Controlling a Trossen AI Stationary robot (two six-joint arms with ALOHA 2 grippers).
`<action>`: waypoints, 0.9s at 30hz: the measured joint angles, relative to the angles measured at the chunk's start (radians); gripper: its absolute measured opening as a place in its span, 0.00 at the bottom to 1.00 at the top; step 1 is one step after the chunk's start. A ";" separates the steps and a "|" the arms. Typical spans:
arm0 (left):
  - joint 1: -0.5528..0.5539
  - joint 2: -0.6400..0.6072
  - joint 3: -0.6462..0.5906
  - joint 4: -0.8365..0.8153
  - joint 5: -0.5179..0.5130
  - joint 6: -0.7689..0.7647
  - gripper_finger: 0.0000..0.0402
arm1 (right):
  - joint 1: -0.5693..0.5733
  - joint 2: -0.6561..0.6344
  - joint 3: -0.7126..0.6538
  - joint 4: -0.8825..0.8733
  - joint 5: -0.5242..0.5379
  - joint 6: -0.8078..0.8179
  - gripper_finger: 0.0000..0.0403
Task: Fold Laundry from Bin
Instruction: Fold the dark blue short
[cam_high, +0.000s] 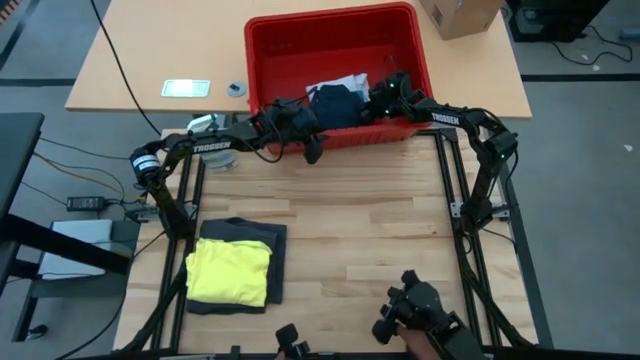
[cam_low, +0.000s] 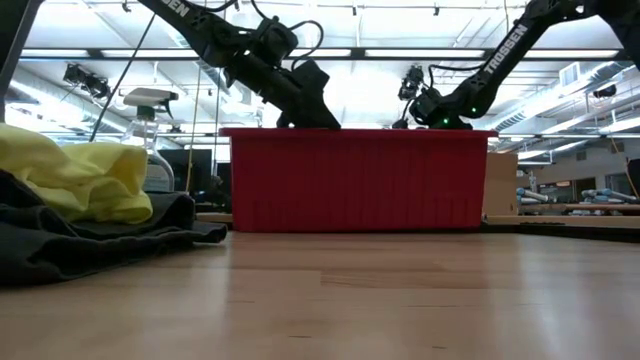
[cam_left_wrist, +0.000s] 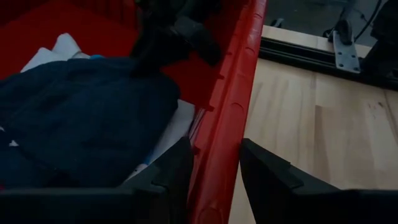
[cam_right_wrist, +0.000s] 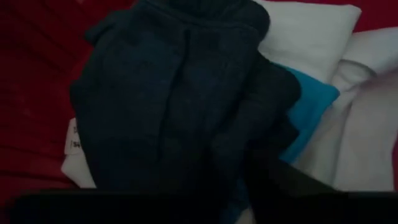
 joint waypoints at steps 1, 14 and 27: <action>0.000 0.000 -0.001 0.003 -0.002 0.001 0.36 | 0.001 0.000 0.001 0.001 -0.013 -0.002 0.22; 0.058 0.000 -0.005 0.084 -0.022 0.001 0.36 | 0.022 -0.167 0.231 -0.025 0.020 0.033 0.02; 0.206 0.008 -0.006 0.321 -0.219 0.034 0.36 | 0.060 -0.438 0.403 -0.364 -0.026 -0.028 0.02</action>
